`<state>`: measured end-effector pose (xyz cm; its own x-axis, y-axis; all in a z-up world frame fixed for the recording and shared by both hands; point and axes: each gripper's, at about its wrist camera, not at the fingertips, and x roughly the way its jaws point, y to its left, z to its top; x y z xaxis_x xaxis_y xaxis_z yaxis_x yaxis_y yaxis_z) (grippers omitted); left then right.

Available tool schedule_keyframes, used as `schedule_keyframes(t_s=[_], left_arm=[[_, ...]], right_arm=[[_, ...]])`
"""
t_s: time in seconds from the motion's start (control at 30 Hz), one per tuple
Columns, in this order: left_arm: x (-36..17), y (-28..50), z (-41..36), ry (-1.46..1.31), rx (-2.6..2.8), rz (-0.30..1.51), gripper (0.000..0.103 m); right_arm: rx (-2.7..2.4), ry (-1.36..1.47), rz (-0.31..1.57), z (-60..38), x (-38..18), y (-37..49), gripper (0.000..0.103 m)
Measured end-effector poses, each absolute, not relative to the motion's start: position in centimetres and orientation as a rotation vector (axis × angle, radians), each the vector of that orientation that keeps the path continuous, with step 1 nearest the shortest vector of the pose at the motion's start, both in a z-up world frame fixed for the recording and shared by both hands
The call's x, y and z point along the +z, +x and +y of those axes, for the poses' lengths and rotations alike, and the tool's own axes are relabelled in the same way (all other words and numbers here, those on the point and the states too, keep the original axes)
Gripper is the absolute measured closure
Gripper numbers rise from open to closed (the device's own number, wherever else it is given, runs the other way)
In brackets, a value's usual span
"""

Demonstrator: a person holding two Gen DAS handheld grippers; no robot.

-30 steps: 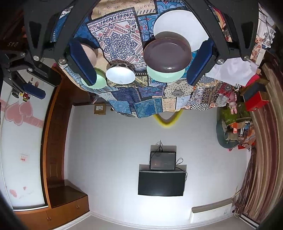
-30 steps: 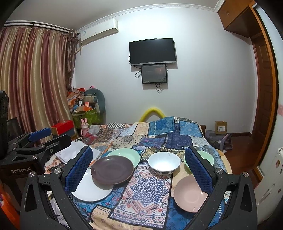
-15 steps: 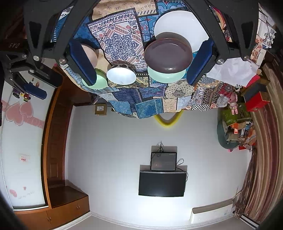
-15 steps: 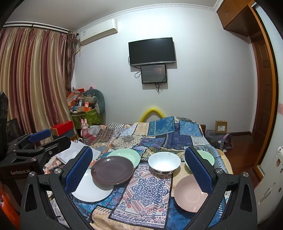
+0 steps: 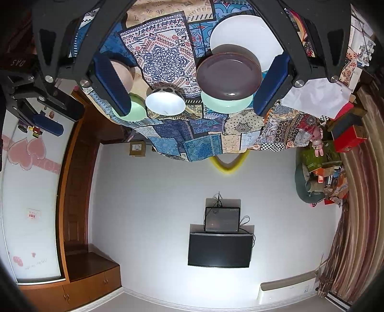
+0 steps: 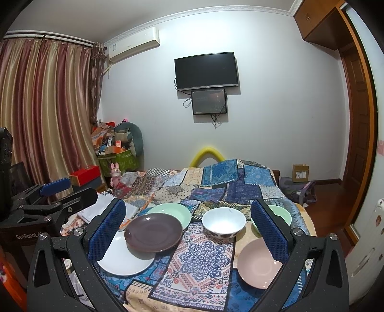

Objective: Organize plates and bowls

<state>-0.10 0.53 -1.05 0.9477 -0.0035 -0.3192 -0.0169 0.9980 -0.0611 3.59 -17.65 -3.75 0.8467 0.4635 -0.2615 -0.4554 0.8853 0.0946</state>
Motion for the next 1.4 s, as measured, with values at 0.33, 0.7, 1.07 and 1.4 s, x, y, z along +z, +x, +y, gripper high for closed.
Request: schedule_keyframes(t_s=[0.33, 0.7, 1.07, 1.4], left_arm=[[-1.3, 0.5, 0.9, -0.067, 0.012, 0.336, 0.0], [-1.7, 2.3, 4.2, -0.067, 0.045, 0.366, 0.0], [-3.9, 5.7, 10.2, -0.085, 0.098, 0.449, 0.0], [-7.1, 10.7, 14.4, -0.077, 0.113, 0.603, 0.013]], right_arm=[[0.497, 0.038, 0.299, -17.2, -4.3, 4.0, 0.0], [0.522, 0.041, 0.352, -15.3, -5.6, 6.5, 0.0], [0.587, 0.008, 0.425, -11.3, -7.7, 10.2, 0.0], [0.625, 0.001, 0.539, -8.4, -10.7, 14.9, 0.0]])
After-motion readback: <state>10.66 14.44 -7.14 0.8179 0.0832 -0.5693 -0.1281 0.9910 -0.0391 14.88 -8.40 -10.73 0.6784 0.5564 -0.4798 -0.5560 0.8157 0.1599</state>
